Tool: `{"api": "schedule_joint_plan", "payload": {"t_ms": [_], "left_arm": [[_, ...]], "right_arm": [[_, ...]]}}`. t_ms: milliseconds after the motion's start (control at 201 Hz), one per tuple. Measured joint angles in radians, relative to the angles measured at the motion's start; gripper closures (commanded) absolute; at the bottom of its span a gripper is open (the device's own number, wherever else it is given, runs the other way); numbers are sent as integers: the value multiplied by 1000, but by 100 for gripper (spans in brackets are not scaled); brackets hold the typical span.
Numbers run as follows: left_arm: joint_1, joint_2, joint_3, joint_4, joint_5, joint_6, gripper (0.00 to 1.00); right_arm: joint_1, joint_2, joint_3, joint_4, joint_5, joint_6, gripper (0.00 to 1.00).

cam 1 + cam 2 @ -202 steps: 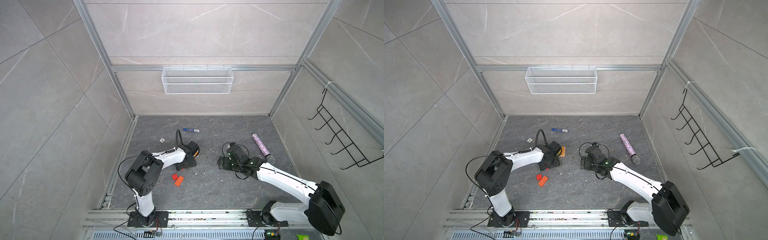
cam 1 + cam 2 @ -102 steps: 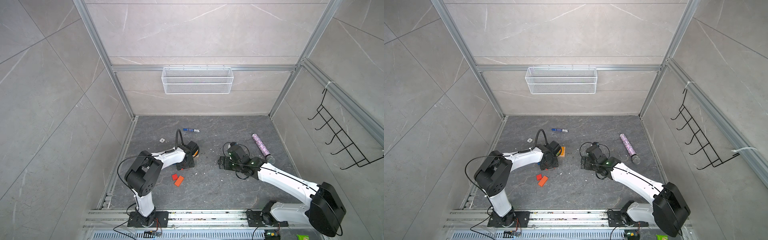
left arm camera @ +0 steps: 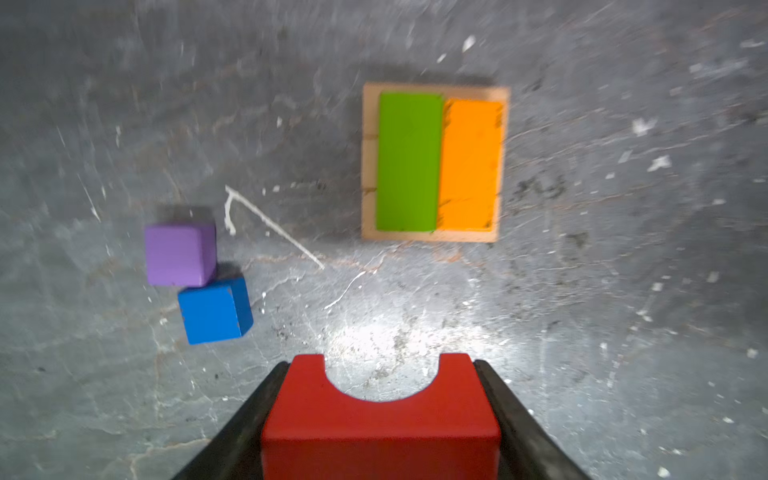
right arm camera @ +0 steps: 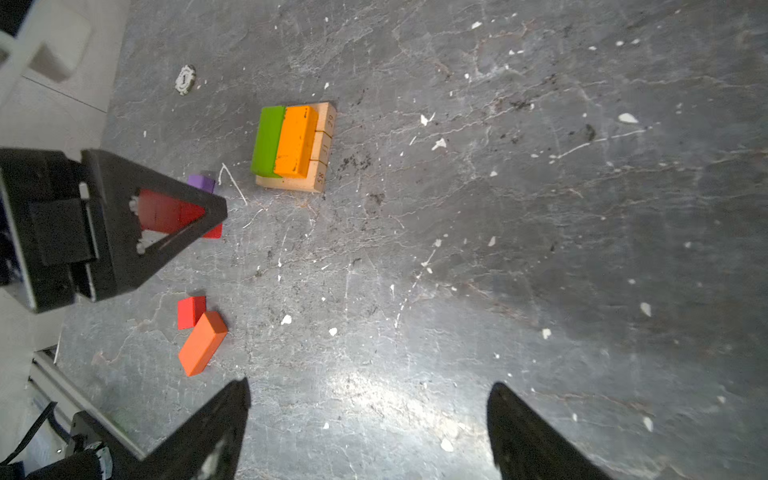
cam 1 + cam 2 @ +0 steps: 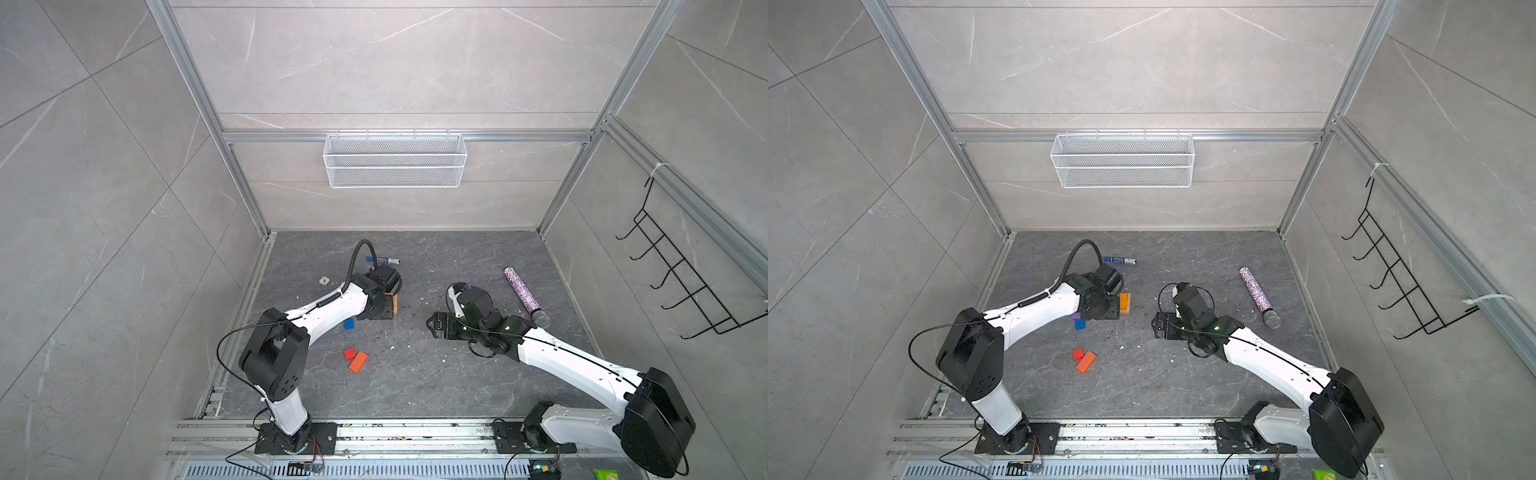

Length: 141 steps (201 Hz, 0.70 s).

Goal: Build the wood block tower
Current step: 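Carry the red arch block with the left gripper over the stack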

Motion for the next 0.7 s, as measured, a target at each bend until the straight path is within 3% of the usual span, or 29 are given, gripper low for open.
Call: {"api": "schedule_joint_plan", "payload": {"t_ms": [368, 702], "left_arm": [[67, 104, 195, -46, 95, 122, 41], [72, 245, 319, -96, 118, 146, 40]], "right_arm": [[0, -81, -59, 68, -86, -22, 12], [0, -90, -70, 77, -86, -23, 12]]}}
